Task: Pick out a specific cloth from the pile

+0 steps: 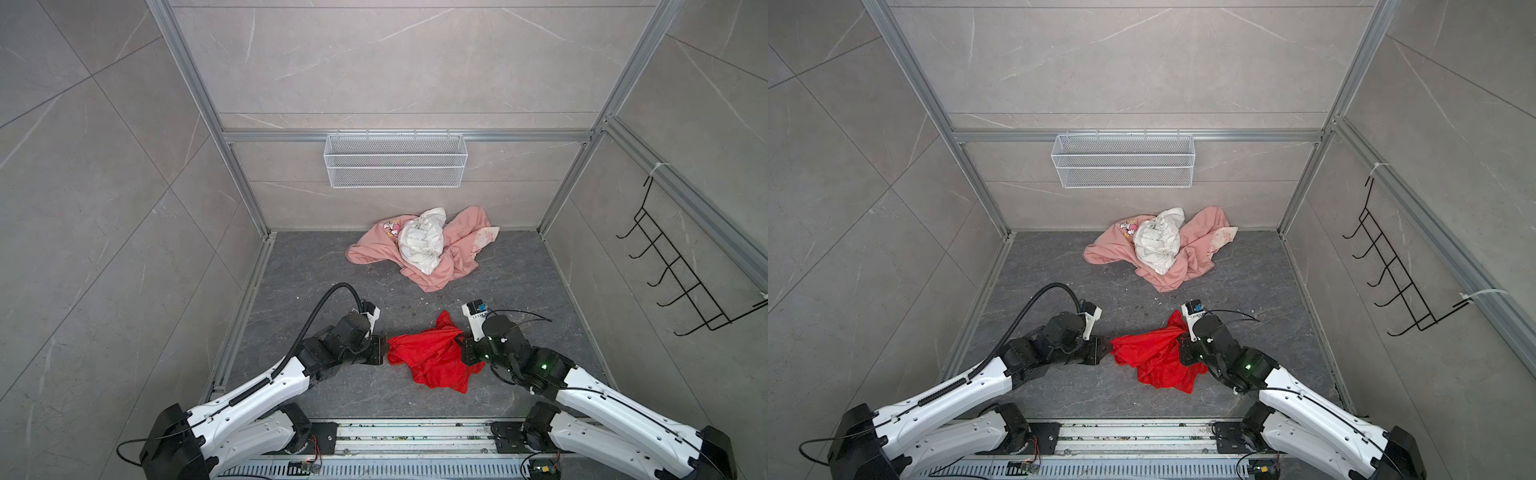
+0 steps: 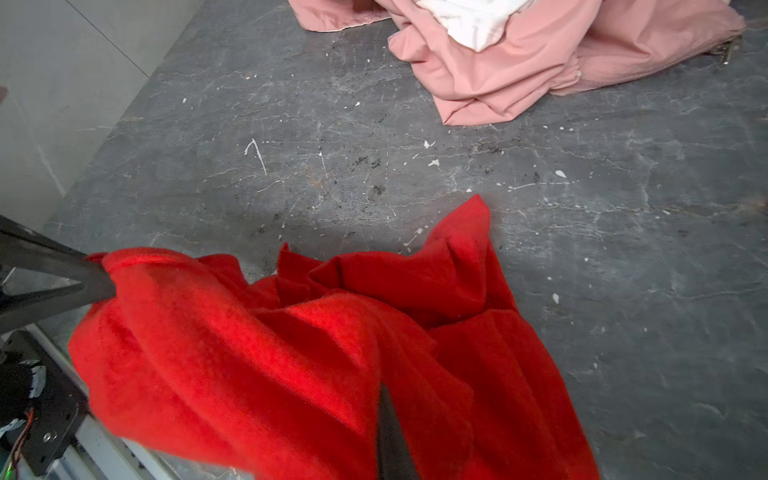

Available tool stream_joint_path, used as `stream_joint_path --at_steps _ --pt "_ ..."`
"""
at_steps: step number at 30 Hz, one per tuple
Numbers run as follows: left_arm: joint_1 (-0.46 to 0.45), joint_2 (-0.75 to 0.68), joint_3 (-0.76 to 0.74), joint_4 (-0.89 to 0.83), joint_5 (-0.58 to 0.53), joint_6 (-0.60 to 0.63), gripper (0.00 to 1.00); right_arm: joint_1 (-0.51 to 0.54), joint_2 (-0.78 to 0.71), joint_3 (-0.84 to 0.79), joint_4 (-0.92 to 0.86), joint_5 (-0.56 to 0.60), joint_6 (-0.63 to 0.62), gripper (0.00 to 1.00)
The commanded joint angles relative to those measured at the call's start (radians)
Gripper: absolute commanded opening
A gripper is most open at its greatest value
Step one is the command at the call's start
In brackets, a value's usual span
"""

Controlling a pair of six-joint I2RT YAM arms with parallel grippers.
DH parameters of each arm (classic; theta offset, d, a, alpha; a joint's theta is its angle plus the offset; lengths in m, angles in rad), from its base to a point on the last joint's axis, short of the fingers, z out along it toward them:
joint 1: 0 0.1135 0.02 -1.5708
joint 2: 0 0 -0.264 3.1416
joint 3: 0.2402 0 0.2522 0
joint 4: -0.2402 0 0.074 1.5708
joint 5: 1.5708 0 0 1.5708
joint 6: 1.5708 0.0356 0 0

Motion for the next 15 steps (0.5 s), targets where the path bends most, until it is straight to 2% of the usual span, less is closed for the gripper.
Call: stream_joint_path --at_steps 1,15 --pt "0.004 0.024 -0.018 0.029 -0.001 0.028 0.00 0.002 0.030 -0.015 -0.022 0.064 0.033 0.00" --pt "0.010 0.099 -0.111 0.115 -0.008 0.029 0.00 0.002 0.122 -0.067 -0.031 0.113 0.070 0.01"
